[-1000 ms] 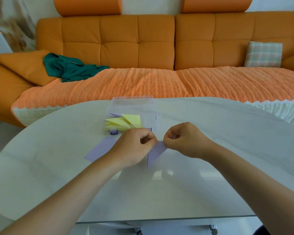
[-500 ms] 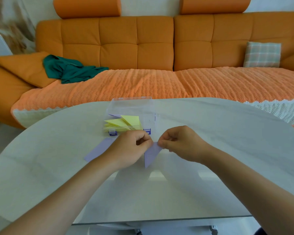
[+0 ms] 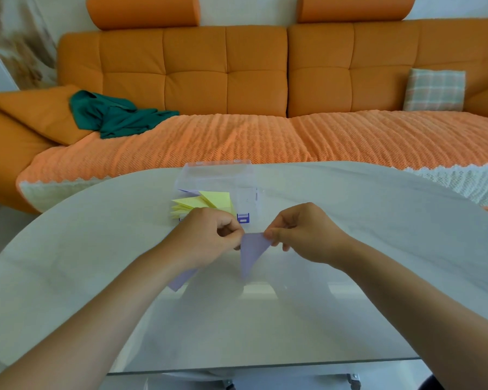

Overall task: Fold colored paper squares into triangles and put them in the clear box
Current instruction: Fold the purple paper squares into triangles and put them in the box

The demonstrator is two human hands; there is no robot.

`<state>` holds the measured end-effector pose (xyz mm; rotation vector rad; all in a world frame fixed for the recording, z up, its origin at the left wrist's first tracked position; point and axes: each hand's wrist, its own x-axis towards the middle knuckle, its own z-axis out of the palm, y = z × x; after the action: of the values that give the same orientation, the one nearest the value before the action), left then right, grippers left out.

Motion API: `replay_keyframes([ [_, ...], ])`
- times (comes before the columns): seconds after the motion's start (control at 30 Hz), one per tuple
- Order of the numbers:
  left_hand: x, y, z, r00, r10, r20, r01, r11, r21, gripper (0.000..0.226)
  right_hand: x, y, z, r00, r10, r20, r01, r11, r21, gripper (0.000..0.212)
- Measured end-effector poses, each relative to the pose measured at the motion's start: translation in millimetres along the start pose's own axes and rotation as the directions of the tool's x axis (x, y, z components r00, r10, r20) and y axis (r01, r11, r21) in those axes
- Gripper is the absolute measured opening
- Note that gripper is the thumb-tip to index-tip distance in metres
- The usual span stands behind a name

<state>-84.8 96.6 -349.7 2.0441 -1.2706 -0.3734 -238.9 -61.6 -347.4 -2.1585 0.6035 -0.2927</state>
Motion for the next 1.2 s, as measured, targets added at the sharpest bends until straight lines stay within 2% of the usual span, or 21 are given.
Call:
replay_keyframes([
  [0.13, 2, -16, -8, 0.996, -0.044, -0.076, 0.046, 0.999, 0.021, 0.021, 3, 5, -6, 0.997, 0.059, -0.051, -0.056, 0.997, 0.055, 0.017],
  [0.2, 1, -18, -3, 0.989, -0.068, -0.131, 0.055, 0.993, -0.104, 0.020, 3, 6, -7, 0.996, 0.073, -0.060, -0.067, 0.993, 0.095, 0.017],
  [0.3, -2, -8, 15, 0.983, -0.119, -0.140, 0.059, 0.927, -0.371, 0.012, 2, 5, -4, 0.996, 0.070, -0.061, -0.060, 0.987, 0.152, 0.018],
  [0.47, -7, 0, 33, 0.959, -0.245, -0.145, 0.129, 0.828, -0.545, 0.017, 2, 3, 1, 0.998, 0.049, -0.027, -0.044, 0.986, 0.162, 0.019],
  [0.53, -8, 1, 34, 0.955, -0.255, -0.155, 0.144, 0.849, -0.508, 0.018, 1, 3, 1, 0.999, 0.047, 0.006, -0.047, 0.992, 0.121, 0.019],
  [0.63, -10, 2, 35, 0.969, -0.194, -0.156, 0.124, 0.920, -0.372, 0.017, -1, 2, 5, 0.999, 0.001, 0.043, -0.004, 0.997, 0.073, 0.017],
  [0.8, -10, 6, 39, 0.982, -0.124, -0.139, 0.081, 0.956, -0.281, 0.013, -1, -3, 13, 0.996, -0.077, -0.044, 0.079, 0.996, 0.045, 0.012],
  [1.0, -9, 7, 38, 0.980, -0.167, -0.111, 0.125, 0.942, -0.311, 0.015, 0, -2, 16, 0.995, -0.090, -0.042, 0.090, 0.996, -0.010, 0.017],
  [1.2, -5, 2, 36, 0.977, -0.214, -0.018, 0.189, 0.895, -0.405, 0.013, 8, 5, 7, 0.969, 0.021, -0.245, 0.030, 0.978, 0.204, 0.025],
])
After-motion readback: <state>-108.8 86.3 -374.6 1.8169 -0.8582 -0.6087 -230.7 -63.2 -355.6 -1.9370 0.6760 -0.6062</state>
